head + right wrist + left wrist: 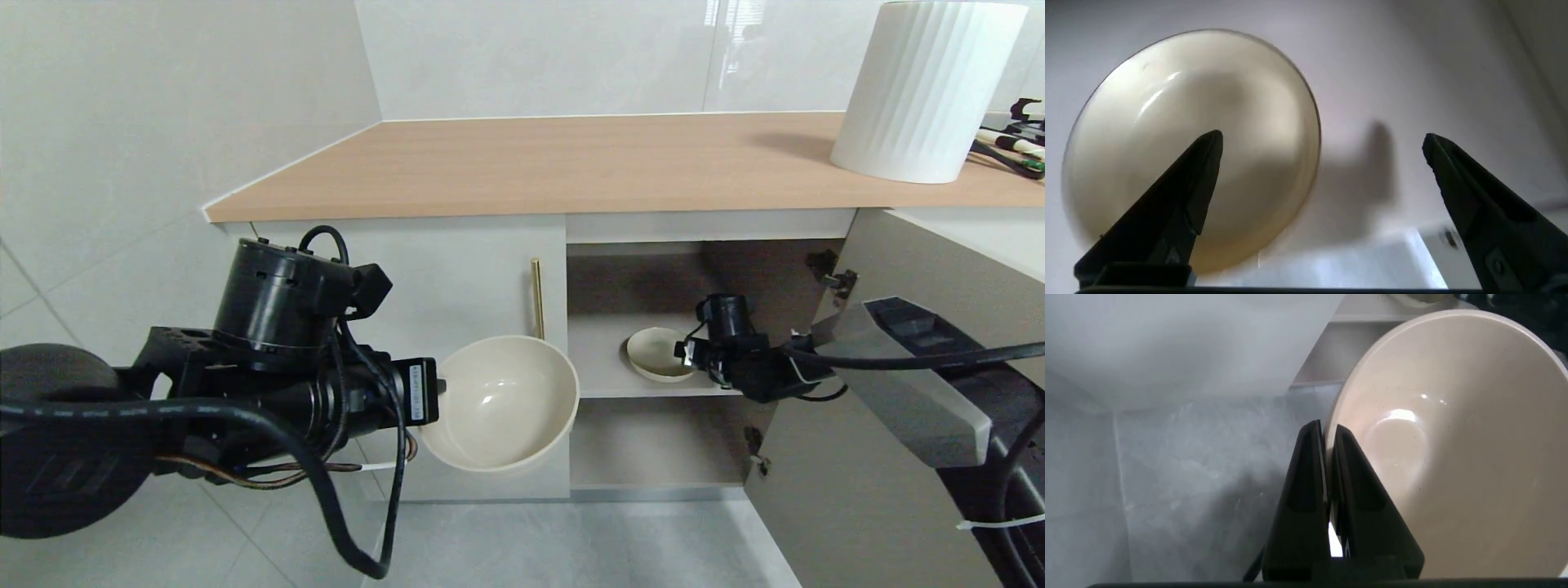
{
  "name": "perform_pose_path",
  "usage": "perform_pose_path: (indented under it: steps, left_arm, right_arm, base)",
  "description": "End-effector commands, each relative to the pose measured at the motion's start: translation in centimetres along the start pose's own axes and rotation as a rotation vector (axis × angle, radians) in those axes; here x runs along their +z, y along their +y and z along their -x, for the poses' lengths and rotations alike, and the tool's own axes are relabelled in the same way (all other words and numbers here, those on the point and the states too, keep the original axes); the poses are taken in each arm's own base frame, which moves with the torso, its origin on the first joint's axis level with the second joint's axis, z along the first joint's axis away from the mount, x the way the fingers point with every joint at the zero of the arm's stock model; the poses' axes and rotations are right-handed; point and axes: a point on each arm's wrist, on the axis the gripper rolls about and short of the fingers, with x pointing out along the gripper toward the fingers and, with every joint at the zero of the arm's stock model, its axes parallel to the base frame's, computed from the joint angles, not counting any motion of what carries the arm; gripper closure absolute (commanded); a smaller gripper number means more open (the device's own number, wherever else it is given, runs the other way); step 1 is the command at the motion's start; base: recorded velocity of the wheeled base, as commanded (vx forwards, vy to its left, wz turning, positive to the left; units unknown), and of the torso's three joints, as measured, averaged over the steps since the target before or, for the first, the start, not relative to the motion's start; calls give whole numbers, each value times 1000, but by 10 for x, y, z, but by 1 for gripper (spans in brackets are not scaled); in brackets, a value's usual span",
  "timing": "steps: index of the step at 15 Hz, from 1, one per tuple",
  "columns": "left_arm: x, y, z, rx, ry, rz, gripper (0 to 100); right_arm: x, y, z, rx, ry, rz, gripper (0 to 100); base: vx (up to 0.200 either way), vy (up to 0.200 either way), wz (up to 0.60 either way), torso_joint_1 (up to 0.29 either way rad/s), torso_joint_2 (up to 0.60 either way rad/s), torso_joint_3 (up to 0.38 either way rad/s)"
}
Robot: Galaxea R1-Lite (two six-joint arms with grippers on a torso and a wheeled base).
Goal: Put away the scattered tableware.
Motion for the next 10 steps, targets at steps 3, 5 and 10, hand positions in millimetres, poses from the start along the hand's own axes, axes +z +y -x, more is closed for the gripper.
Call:
perform_pose_path:
  steps: [3,5,10]
  left_arm:
    - [-7,-13,-28,-19,12,-28,100]
    - [-10,-12,-34,-9,29,-66,100]
    - [-34,-28,-68,72,72,-197,100]
  right_arm:
    - [37,14,95,147,6,23,0]
    - [45,17,137,227,35,48,0]
    - [73,4,245,418,167,108,0]
  base:
    - [0,0,0,0,0,0]
    - [0,0,0,0,0,0]
    - [0,0,0,0,0,0]
